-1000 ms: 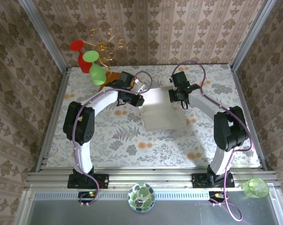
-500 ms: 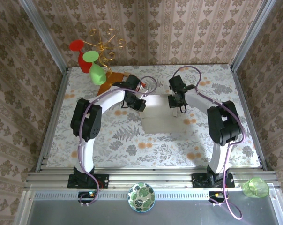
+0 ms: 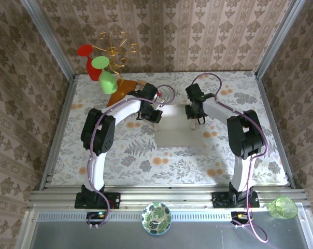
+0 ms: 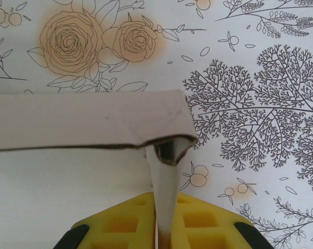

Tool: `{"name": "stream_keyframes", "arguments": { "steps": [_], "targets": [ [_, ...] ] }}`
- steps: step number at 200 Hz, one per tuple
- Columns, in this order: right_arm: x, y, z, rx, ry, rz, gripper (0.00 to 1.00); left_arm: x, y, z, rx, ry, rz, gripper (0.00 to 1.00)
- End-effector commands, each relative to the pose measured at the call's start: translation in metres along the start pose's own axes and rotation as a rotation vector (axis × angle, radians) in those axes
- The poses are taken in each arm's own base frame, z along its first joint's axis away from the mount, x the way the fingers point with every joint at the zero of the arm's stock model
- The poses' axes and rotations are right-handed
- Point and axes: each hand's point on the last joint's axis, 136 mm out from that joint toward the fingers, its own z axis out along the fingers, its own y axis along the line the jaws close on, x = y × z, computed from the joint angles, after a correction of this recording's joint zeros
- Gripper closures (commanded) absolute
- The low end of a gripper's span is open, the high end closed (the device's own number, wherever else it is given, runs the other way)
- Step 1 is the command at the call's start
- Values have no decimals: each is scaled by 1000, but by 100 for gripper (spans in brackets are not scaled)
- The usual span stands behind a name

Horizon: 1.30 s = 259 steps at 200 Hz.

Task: Fold the paper box

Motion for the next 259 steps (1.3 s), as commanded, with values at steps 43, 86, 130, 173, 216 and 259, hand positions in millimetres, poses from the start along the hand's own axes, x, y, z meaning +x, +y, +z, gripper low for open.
{"name": "stream_keyframes", "arguments": {
  "steps": [43,86,130,173,216,259],
  "targets": [
    [27,13,13,-30,98,5,81,-6,-6,2,-14,-7,9,100],
    [26,7,14,15,99,5,86,-7,-5,1,-20,-9,8,100],
    [29,-3,11,132,111,-3,92,-7,-3,3,-35,-4,-5,100],
    [31,-23,4,297,118,-19,100,-6,1,3,-58,2,-16,100],
    [28,-16,1,318,115,-42,100,-9,1,3,-58,-1,-24,100],
    [28,4,5,166,107,-3,99,-10,0,3,-43,-1,-37,100]
  ]
}}
